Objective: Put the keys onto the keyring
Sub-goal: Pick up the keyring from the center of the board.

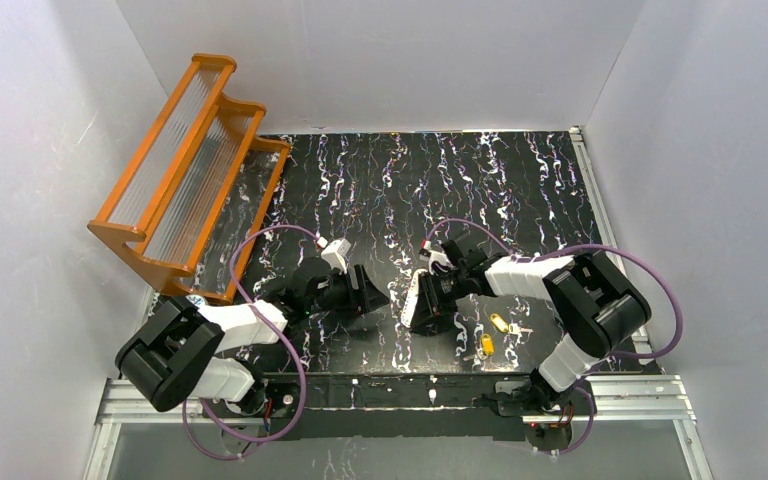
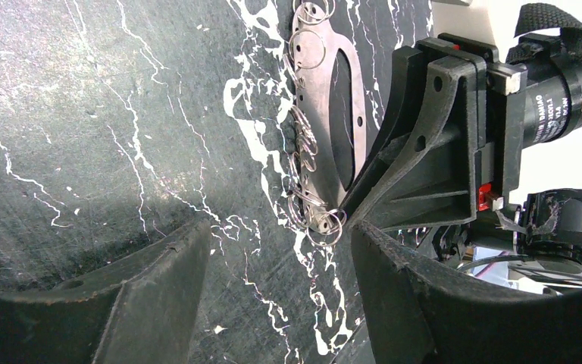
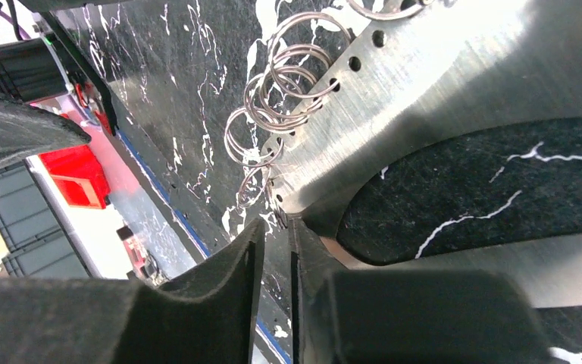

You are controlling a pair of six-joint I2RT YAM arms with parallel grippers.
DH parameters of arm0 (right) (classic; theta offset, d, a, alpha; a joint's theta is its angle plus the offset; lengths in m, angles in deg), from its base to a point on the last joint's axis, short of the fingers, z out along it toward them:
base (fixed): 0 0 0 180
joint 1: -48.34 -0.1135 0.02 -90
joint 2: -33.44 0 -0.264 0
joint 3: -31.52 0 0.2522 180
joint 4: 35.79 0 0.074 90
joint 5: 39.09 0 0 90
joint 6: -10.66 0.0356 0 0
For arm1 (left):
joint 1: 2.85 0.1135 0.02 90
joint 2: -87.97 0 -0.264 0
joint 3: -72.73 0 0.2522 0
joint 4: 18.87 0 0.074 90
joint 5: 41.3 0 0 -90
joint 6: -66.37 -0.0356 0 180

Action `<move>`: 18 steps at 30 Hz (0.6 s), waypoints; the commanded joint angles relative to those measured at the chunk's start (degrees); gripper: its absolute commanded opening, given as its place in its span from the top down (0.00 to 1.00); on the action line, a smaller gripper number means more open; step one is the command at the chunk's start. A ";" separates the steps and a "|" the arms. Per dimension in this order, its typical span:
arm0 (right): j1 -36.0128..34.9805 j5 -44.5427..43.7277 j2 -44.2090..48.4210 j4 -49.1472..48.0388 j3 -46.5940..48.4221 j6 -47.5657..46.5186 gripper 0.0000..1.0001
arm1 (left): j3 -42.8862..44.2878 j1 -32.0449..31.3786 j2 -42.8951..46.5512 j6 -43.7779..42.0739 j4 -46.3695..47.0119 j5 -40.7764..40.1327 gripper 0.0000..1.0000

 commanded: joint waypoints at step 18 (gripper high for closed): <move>-3.28 -7.01 -2.66 2.12 5.68 -3.09 0.84 | 0.55 -0.47 2.90 -2.21 -0.05 -0.53 0.35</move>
